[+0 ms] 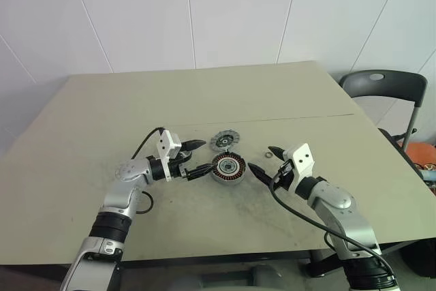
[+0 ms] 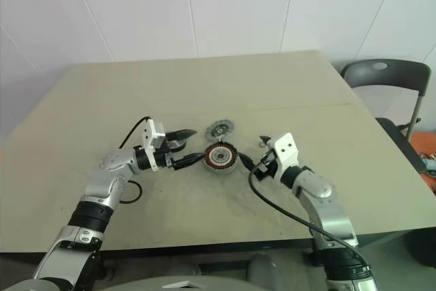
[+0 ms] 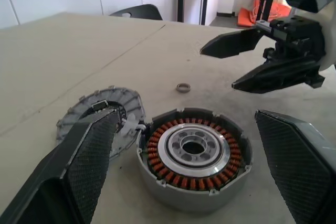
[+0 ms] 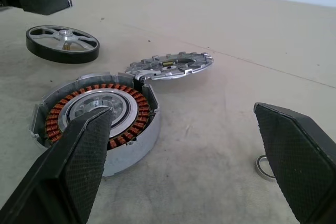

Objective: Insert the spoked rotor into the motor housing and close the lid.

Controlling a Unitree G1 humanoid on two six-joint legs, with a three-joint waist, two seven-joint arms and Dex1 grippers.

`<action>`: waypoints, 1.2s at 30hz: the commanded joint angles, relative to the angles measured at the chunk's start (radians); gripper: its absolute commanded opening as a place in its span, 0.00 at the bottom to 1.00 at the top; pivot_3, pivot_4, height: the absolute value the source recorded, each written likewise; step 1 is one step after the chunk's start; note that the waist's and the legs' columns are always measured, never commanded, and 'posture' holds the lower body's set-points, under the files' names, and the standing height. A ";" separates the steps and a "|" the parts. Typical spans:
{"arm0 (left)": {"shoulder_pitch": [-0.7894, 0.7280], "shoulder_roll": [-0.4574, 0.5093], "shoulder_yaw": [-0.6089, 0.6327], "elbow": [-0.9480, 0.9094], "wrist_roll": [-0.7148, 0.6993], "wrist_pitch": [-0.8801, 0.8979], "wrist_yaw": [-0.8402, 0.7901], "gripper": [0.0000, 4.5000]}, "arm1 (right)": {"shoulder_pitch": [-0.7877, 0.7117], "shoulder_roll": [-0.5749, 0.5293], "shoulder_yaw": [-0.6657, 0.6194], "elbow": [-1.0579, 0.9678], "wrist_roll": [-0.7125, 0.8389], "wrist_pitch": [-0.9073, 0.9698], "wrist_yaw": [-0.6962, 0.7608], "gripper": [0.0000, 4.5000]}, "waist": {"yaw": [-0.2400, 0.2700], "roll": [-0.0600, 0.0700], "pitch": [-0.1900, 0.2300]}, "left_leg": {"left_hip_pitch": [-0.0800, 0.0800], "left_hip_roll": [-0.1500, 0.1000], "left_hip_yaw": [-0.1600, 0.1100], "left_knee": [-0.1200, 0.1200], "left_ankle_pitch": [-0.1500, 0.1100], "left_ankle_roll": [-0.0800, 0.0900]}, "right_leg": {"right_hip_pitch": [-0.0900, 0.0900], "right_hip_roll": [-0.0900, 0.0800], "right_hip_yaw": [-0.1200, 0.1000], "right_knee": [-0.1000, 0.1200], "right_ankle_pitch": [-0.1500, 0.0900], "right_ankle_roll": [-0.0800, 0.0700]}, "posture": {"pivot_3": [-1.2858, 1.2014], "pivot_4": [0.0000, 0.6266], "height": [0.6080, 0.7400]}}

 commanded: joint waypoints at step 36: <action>-0.029 -0.022 -0.014 -0.059 0.004 -0.028 0.041 0.99 | -0.246 0.044 0.009 0.308 -0.112 0.283 -0.214 1.00 | -0.001 0.000 -0.001 | 0.000 0.000 0.000 0.000 0.001 -0.002 | -0.001 0.000 0.000 0.000 0.001 -0.001 | 0.52 0.00 1.00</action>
